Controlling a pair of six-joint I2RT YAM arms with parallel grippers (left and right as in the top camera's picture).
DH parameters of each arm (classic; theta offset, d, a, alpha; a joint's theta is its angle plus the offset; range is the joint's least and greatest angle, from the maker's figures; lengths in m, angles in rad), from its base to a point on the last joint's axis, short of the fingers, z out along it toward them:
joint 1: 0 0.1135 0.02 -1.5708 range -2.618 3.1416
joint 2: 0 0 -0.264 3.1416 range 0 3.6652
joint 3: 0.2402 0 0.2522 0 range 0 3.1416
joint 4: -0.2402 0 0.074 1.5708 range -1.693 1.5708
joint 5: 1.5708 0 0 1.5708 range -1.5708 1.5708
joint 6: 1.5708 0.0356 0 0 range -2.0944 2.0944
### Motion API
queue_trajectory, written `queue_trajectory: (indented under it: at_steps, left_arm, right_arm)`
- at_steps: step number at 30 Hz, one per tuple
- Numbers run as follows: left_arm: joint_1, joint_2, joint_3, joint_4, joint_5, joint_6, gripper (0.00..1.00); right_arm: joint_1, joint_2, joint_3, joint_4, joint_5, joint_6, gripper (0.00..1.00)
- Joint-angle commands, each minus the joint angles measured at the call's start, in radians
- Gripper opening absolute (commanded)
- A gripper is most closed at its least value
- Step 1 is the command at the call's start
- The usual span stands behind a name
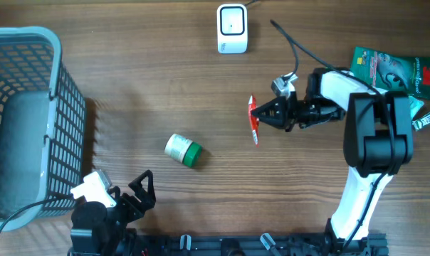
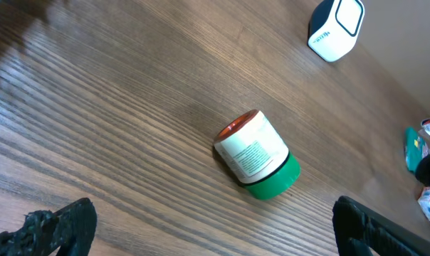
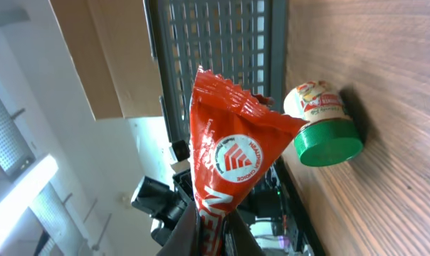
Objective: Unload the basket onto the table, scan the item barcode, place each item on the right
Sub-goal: 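Lift the Nescafé stick and regrip it in the right gripper, then hold the Nescafé stick in front of the white scanner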
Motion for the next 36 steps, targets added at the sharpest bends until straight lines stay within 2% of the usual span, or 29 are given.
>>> queue_trajectory:
  at_steps: [1,10,15,16,18,19,20,21,22,24,28,35,36]
  left_arm:
    - [0.006,-0.002,-0.005,0.003,0.005,-0.002,1.0]
    - [0.006,-0.002,-0.005,0.003,0.005,-0.002,1.0]
    - [0.006,-0.002,-0.005,0.003,0.005,-0.002,1.0]
    - [0.006,-0.002,-0.005,0.003,0.005,-0.002,1.0]
    - [0.006,-0.002,-0.005,0.003,0.005,-0.002,1.0]
    - [0.006,-0.002,-0.005,0.003,0.005,-0.002,1.0]
    - [0.006,-0.002,-0.005,0.003,0.005,-0.002,1.0]
    - [0.006,-0.002,-0.005,0.003,0.005,-0.002,1.0]
    - [0.006,-0.002,-0.005,0.003,0.005,-0.002,1.0]
    - [0.006,-0.002,-0.005,0.003,0.005,-0.002,1.0]
    - [0.006,-0.002,-0.005,0.003,0.005,-0.002,1.0]
    - [0.006,-0.002,-0.005,0.003,0.005,-0.002,1.0]
    - [0.006,-0.002,-0.005,0.003,0.005,-0.002,1.0]
  right_arm:
    - [0.029,-0.004,-0.003,0.0,-0.01,-0.042,0.05]
    - [0.146,-0.004,0.006,0.002,-0.063,-0.056,0.05]
    - [0.153,-0.004,0.089,0.037,-0.063,-0.015,0.05]
    - [0.153,-0.004,0.122,0.076,-0.063,0.052,0.05]
    - [0.158,-0.004,0.225,0.294,-0.039,0.367,0.05]
    - [0.165,-0.004,0.266,0.417,0.035,0.591,0.05]
    - [0.179,-0.004,0.304,0.544,0.23,0.888,0.05]
    - [0.211,-0.013,0.346,0.612,0.626,1.228,0.05]
    - [0.245,-0.027,0.367,0.607,0.864,1.325,0.05]
    - [0.295,-0.065,0.375,0.6,0.997,1.329,0.05]
    - [0.351,-0.143,0.375,0.599,1.03,1.411,0.05]
    - [0.356,-0.185,0.375,0.61,1.497,1.96,0.05]
    - [0.356,-0.185,0.375,0.652,1.5,1.971,0.05]
